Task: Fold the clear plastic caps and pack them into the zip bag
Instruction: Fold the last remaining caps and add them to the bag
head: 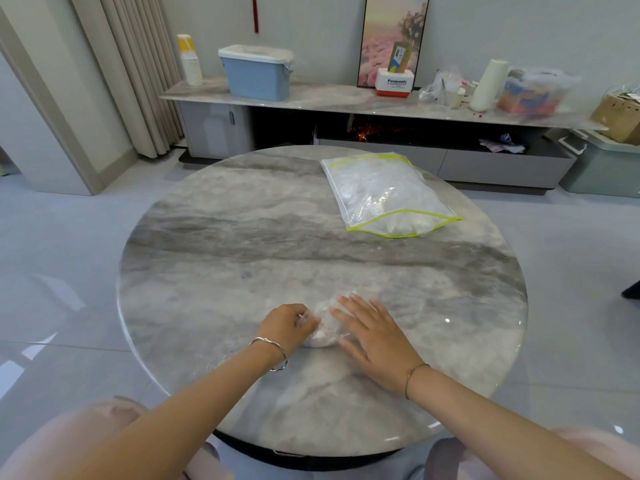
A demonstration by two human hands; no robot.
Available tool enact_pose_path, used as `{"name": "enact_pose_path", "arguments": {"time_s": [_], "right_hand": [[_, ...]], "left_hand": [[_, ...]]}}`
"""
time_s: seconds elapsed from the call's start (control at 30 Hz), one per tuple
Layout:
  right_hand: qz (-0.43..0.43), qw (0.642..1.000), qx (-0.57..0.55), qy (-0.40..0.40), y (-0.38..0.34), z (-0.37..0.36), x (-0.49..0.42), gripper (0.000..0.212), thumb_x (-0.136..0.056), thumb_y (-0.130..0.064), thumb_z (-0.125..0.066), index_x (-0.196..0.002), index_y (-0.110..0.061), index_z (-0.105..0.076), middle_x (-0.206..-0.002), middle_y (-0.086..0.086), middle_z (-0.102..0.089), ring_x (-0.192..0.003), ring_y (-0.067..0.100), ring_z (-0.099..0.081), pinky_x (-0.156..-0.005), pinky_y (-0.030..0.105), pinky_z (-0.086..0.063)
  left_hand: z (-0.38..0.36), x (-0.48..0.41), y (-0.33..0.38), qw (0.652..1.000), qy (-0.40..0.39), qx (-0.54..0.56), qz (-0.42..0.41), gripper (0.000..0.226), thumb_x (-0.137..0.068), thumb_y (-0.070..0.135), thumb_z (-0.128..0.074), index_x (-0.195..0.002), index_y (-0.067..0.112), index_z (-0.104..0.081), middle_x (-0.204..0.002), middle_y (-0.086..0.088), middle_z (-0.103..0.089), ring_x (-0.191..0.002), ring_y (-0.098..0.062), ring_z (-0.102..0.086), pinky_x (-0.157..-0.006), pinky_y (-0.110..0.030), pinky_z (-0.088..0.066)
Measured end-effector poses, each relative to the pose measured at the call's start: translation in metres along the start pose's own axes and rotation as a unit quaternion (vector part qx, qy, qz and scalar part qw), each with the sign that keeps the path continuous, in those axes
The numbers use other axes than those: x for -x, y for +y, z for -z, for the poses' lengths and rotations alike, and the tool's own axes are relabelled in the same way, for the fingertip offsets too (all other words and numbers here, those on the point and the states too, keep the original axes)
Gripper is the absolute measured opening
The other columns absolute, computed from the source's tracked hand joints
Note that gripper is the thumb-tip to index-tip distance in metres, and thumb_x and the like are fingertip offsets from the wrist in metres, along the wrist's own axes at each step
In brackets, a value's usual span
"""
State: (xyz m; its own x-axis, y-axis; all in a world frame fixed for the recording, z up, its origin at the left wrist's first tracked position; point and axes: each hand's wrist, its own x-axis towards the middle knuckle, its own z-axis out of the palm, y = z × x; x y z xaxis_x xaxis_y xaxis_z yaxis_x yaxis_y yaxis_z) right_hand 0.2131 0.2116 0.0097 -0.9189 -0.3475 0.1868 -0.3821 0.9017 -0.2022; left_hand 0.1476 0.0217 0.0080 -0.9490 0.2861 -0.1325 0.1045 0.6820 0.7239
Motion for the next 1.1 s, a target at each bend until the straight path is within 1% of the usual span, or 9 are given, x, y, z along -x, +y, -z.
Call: {"name": "enact_pose_path", "arguments": {"time_s": [0.07,0.13,0.2,0.33,0.43,0.6,0.77,0.9,1.1], "right_hand": [[0.007,0.998,0.038,-0.046,-0.003,-0.004,0.002,0.056,-0.098,-0.048,-0.021,-0.147,-0.023,-0.032,-0.156,-0.005,-0.021,-0.146,0.012,-0.009,-0.114,0.025,0.009],[-0.014,0.994,0.022,-0.104,0.0,-0.007,0.005,0.071,-0.09,-0.06,-0.001,-0.152,-0.026,-0.013,-0.158,-0.01,-0.001,-0.142,0.003,0.012,-0.112,0.024,0.019],[-0.029,0.989,0.016,-0.147,0.004,-0.009,0.008,0.078,-0.083,-0.063,0.006,-0.152,-0.029,-0.003,-0.158,-0.012,0.007,-0.139,-0.001,0.018,-0.113,0.026,0.019],[-0.039,0.984,0.004,-0.176,0.01,-0.011,0.009,0.07,-0.088,-0.059,-0.006,-0.152,-0.03,-0.001,-0.159,-0.013,0.006,-0.14,-0.001,0.016,-0.115,0.028,0.015],[-0.034,0.984,-0.003,-0.176,0.01,-0.01,0.007,0.073,-0.085,-0.06,-0.003,-0.152,-0.03,-0.002,-0.158,-0.015,0.004,-0.142,-0.001,0.013,-0.115,0.028,0.014],[-0.009,0.995,-0.01,-0.094,0.006,-0.003,0.005,0.073,-0.086,-0.058,-0.011,-0.15,-0.025,-0.019,-0.158,-0.01,-0.012,-0.144,0.003,-0.005,-0.114,0.023,0.015],[0.073,0.997,-0.014,0.006,0.001,-0.004,0.003,0.043,-0.09,-0.045,-0.046,-0.125,-0.022,-0.054,-0.125,-0.007,-0.054,-0.117,0.004,-0.045,-0.114,0.027,-0.012],[0.089,0.996,0.008,0.001,0.0,-0.006,0.006,0.037,-0.085,-0.049,-0.049,-0.106,-0.021,-0.063,-0.105,-0.01,-0.059,-0.098,0.007,-0.056,-0.107,0.027,-0.022],[0.064,0.998,0.023,0.011,0.005,-0.008,0.007,0.05,-0.078,-0.065,-0.052,-0.099,-0.021,-0.06,-0.1,-0.011,-0.058,-0.099,0.01,-0.055,-0.108,0.03,-0.021]], "left_hand": [[0.0,0.003,0.003,0.999,-0.002,-0.033,-0.01,0.015,-0.088,0.034,-0.062,-0.098,0.023,-0.061,-0.072,0.007,-0.056,-0.071,-0.014,-0.053,-0.066,-0.023,-0.041],[0.0,0.003,0.001,0.989,0.016,-0.123,-0.08,0.036,-0.09,0.033,-0.057,-0.125,0.026,-0.05,-0.106,0.005,-0.06,-0.098,-0.015,-0.056,-0.084,-0.024,-0.042],[0.002,0.004,0.003,0.963,0.034,-0.185,-0.192,0.045,-0.095,0.034,-0.047,-0.138,0.024,-0.041,-0.135,0.004,-0.049,-0.121,-0.017,-0.047,-0.1,-0.027,-0.034],[0.001,0.008,-0.002,0.905,-0.103,-0.315,-0.267,0.076,-0.08,0.047,0.005,-0.149,0.024,-0.017,-0.157,0.005,-0.013,-0.144,-0.016,-0.015,-0.116,-0.033,-0.007],[-0.001,0.012,-0.008,0.898,-0.158,-0.351,-0.215,0.075,-0.08,0.046,0.004,-0.151,0.025,-0.003,-0.158,0.007,0.001,-0.145,-0.013,-0.001,-0.117,-0.033,0.002],[0.006,0.017,0.0,0.916,-0.146,-0.327,-0.181,0.091,-0.069,0.056,0.009,-0.15,0.022,-0.016,-0.156,0.007,-0.016,-0.14,-0.013,-0.018,-0.113,-0.024,-0.008],[0.012,0.02,0.014,0.929,-0.172,-0.306,-0.12,0.048,-0.1,0.028,-0.025,-0.148,0.019,-0.023,-0.149,0.0,-0.03,-0.13,-0.02,-0.032,-0.106,-0.032,-0.029],[0.015,0.017,0.017,0.938,-0.189,-0.275,-0.097,0.049,-0.098,0.017,-0.028,-0.147,0.022,-0.025,-0.138,-0.002,-0.04,-0.125,-0.021,-0.037,-0.103,-0.032,-0.033],[0.015,0.015,0.013,0.926,-0.201,-0.292,-0.127,0.051,-0.09,0.014,-0.037,-0.137,0.034,-0.04,-0.123,0.0,-0.048,-0.117,-0.021,-0.041,-0.098,-0.031,-0.036]]}}
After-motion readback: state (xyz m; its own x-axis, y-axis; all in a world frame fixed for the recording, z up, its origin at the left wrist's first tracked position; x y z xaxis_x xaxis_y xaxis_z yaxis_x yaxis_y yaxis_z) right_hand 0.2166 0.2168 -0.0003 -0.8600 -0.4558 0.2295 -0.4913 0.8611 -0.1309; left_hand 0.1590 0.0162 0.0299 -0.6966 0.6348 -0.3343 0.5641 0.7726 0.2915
